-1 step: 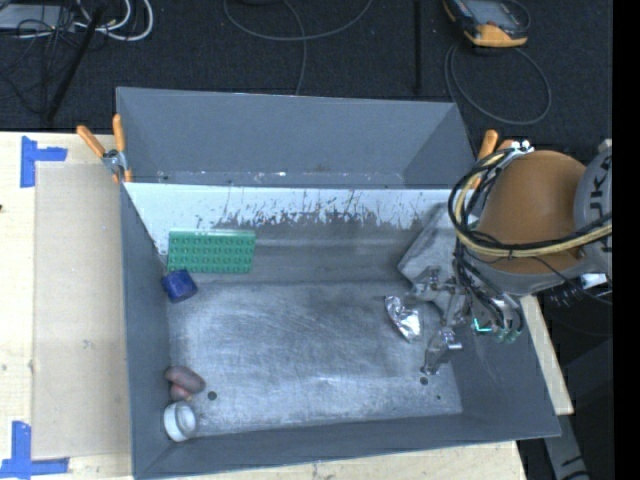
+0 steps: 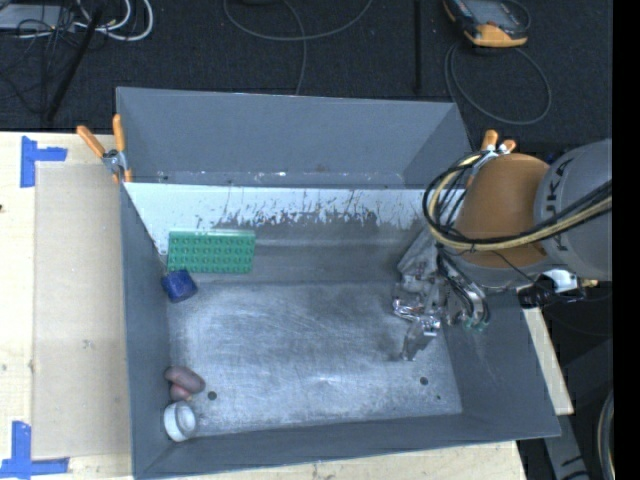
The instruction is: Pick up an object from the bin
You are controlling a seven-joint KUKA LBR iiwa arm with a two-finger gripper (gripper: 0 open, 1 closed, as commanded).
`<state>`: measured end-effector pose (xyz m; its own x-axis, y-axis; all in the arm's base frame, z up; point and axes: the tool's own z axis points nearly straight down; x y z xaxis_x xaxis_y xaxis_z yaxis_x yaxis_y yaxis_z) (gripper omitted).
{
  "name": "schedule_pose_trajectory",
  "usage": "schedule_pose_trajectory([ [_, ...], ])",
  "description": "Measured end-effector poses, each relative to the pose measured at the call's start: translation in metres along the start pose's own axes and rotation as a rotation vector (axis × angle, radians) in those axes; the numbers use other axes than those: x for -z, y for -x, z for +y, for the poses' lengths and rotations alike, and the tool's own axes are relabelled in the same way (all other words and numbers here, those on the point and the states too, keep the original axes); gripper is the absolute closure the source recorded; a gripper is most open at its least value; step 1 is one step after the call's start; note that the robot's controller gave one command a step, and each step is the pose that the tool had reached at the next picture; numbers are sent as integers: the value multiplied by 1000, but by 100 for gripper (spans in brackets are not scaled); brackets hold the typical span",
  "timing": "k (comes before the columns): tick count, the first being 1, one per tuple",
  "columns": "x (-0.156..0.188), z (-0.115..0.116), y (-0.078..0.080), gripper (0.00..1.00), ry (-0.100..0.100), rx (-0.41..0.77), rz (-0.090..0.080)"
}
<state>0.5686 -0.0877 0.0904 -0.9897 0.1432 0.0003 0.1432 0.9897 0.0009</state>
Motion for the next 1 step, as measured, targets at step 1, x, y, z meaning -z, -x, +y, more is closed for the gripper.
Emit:
schedule_pose_trajectory([
  [1, -13, -42, 39, 0, 13, 90, 15],
])
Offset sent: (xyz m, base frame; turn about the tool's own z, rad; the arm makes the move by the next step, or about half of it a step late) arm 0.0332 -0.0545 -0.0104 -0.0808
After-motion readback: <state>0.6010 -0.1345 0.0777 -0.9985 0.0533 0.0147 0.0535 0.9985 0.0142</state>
